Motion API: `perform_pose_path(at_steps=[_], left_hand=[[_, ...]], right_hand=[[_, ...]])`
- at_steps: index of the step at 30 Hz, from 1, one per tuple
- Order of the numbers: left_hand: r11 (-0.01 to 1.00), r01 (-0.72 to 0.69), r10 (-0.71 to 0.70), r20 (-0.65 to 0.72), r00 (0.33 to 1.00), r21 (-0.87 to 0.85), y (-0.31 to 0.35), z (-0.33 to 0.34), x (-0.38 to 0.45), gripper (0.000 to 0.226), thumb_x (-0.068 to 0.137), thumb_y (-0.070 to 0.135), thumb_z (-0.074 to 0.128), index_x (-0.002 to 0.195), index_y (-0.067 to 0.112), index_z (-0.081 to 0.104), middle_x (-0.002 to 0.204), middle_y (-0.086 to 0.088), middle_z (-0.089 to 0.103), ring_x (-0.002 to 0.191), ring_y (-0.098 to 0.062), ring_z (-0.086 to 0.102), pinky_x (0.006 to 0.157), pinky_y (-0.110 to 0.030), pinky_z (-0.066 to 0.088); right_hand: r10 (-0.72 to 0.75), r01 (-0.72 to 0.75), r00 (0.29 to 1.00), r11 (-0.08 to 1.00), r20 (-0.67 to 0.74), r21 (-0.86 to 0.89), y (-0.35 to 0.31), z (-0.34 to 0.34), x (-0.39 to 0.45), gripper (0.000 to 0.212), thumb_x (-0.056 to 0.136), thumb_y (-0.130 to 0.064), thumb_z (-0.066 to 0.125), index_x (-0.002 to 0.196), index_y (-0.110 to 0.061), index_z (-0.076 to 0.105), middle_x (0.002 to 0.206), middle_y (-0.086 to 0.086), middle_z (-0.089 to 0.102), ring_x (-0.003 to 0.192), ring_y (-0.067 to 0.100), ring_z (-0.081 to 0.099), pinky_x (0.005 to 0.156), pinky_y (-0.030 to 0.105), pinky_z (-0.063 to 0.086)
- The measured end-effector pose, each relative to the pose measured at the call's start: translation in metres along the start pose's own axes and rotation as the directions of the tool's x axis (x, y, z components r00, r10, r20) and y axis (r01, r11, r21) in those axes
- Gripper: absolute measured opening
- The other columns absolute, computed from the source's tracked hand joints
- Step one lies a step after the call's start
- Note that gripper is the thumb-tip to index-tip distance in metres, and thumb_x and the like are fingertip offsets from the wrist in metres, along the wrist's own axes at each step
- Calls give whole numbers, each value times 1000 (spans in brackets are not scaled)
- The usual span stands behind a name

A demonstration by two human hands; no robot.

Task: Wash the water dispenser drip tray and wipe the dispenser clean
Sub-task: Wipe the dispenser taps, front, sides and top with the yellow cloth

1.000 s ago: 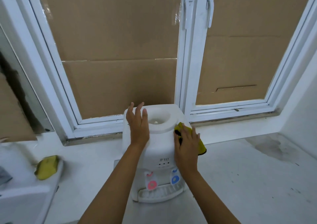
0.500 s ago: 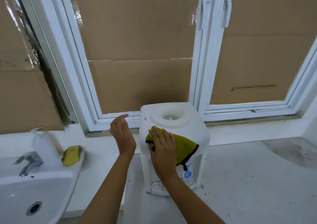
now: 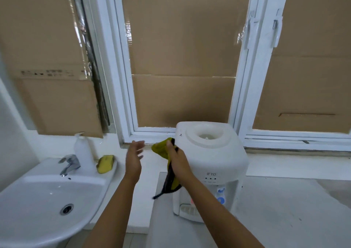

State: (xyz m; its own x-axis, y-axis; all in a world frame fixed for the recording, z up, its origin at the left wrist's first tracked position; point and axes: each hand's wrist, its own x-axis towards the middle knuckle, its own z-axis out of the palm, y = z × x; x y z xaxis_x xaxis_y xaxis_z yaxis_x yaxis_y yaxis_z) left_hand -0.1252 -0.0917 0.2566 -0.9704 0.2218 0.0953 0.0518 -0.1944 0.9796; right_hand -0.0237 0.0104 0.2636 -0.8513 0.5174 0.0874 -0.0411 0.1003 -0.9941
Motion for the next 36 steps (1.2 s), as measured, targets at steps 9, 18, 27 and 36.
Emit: perform_pose_path(at_steps=[9, 18, 27, 36], left_hand=[[924, 379, -285, 564, 775, -54, 23, 5, -65, 77, 84, 76, 34, 132, 20, 58, 129, -9, 64, 119, -28, 61, 101, -45, 44], [932, 355, -337, 554, 762, 78, 17, -13, -108, 58, 77, 28, 78, 128, 8, 59, 119, -15, 68, 110, -32, 66, 96, -44, 52], [923, 386, -331, 491, 806, -11, 18, -30, -93, 46, 89, 30, 66, 129, 9, 57, 122, -19, 65, 114, -36, 62, 101, -53, 47], [886, 447, -424, 609, 671, 125, 38, -48, -22, 35, 93, 18, 59, 127, 10, 56, 122, -16, 66, 111, -33, 65, 88, -41, 55]], right_hand=[[136, -167, 978, 964, 157, 208, -47, -30, -32, 54, 98, -57, 39, 112, -15, 69, 109, 10, 73, 101, 24, 69, 92, 36, 54], [77, -54, 993, 970, 90, -235, -31, -45, -52, 65, 97, -61, 33, 72, -7, 57, 73, 12, 62, 70, 22, 60, 71, 34, 48], [-154, 81, 975, 916, -157, -394, -20, -28, -42, 41, 81, -46, 73, 75, -11, 54, 69, -4, 53, 64, 11, 52, 62, 22, 39], [-205, 152, 965, 945, -161, -289, -28, 5, 25, 27, 80, -46, 74, 79, -22, 63, 78, -14, 63, 74, 0, 57, 67, 16, 43]])
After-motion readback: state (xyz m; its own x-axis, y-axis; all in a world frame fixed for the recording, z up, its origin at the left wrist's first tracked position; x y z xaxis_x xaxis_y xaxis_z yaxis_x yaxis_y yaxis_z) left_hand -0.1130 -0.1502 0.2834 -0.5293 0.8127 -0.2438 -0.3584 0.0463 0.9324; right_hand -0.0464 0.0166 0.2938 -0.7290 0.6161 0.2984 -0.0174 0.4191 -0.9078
